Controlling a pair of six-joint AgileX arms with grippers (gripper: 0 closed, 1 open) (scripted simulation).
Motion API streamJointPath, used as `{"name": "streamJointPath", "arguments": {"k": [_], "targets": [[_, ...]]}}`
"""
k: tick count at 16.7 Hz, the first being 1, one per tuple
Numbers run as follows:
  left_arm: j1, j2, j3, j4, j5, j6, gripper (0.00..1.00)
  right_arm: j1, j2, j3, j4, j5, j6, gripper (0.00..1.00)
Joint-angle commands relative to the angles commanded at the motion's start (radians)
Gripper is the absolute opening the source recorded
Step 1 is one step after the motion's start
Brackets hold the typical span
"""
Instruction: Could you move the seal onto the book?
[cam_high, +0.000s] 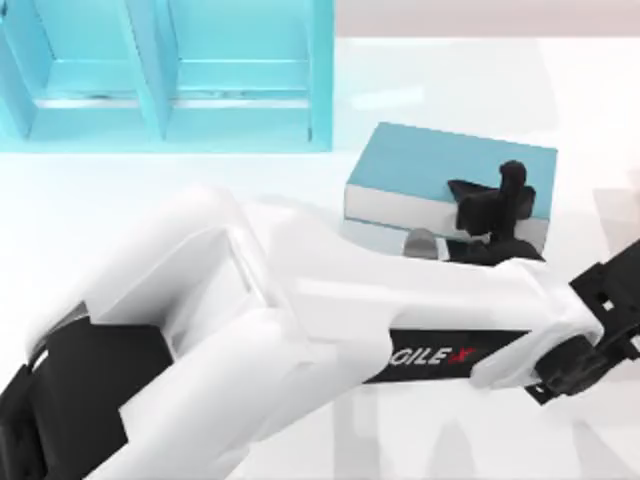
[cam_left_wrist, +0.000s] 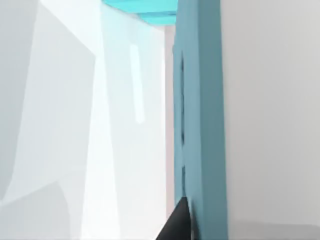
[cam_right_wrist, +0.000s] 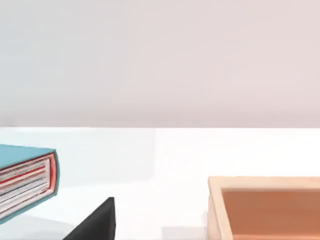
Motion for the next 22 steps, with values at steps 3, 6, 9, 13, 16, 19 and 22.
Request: {"name": "streamJointPath", "arguments": {"k": [3,6,9,13,16,19,22], "targets": [[0.000,0.000,0.000,0.000,0.000,0.000,0.00,0.000,0.000,0.000,0.000,0.000,0.000,1.00],[0.004,0.000,-0.007,0.000,0.005,0.000,0.00,0.000,0.000,0.000,0.000,0.000,0.000,1.00],[-0.004,0.001,0.002,-0.021,-0.001,-0.018,0.00,0.000,0.000,0.000,0.000,0.000,0.000,1.00],[-0.010,0.001,0.010,-0.040,-0.005,-0.032,0.00,0.000,0.000,0.000,0.000,0.000,0.000,1.00],[-0.005,0.004,0.002,-0.033,-0.001,-0.031,0.00,0.000,0.000,0.000,0.000,0.000,0.000,1.00],[-0.005,0.026,-0.014,0.009,0.000,-0.031,0.00,0.000,0.000,0.000,0.000,0.000,0.000,1.00],[-0.005,0.052,-0.035,0.052,0.000,-0.029,0.00,0.000,0.000,0.000,0.000,0.000,0.000,1.00]]}}
